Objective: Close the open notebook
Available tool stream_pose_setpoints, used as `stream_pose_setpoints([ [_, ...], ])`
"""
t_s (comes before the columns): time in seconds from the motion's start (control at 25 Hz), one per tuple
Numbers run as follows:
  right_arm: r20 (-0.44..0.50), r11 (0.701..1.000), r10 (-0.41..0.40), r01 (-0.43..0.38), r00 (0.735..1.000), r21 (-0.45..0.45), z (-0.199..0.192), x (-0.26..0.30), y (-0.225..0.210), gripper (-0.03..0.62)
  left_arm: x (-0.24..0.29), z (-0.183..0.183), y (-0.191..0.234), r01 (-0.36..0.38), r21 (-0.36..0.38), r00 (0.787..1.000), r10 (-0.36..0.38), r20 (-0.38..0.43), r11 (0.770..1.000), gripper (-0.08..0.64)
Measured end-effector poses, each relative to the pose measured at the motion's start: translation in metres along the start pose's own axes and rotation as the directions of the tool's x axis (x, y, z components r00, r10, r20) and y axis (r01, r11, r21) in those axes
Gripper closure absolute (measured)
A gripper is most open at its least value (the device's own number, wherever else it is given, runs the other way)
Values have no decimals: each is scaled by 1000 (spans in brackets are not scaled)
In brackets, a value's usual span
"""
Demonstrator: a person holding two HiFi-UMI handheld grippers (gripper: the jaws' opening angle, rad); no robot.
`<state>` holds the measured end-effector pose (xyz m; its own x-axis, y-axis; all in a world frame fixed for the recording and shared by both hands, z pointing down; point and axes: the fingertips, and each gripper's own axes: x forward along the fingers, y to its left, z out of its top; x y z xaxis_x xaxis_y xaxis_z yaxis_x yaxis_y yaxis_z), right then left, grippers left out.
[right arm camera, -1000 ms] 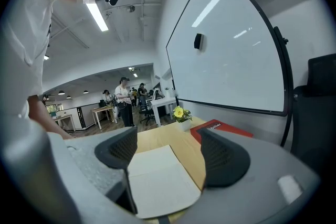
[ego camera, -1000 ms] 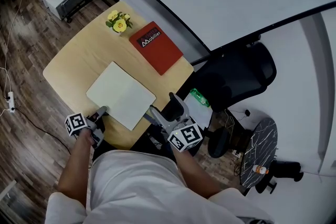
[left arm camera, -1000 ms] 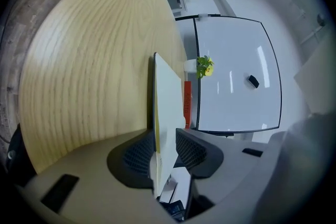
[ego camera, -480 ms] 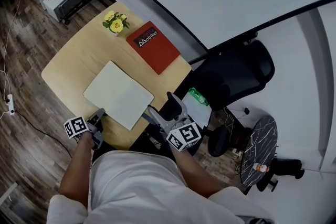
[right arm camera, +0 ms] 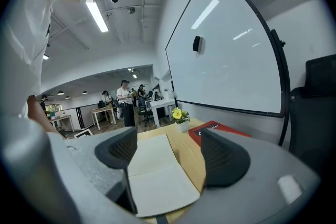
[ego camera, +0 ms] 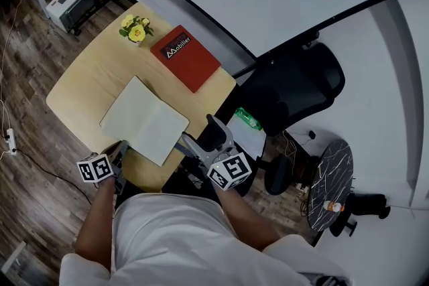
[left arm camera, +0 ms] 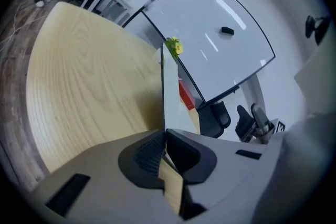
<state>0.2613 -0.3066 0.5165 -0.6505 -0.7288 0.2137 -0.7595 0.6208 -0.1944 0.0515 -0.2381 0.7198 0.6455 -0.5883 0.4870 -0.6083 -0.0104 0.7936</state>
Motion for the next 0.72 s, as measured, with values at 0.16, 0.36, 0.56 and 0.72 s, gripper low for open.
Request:
stream_pose_setpoints([
  [0.16,5,1000,-5,5,1000,4,1,-2,-1,208,-2,0,-9,-44,197,998,52,-35,979,540],
  [0.36,13,1000,-15,15,1000,8,0,-6,-3,207,-2,-3,-15,-76,376,993,103,-50,923,541],
  [0.56,13,1000,-16,16,1000,-1,-1,-10,-3,208,-2,-5,-19,-115,511,985,164,-52,852,541],
  [0.72,16,1000,-22,22,1000,4,-3,-15,-4,208,1,-11,-22,-123,659,968,236,-86,742,541],
])
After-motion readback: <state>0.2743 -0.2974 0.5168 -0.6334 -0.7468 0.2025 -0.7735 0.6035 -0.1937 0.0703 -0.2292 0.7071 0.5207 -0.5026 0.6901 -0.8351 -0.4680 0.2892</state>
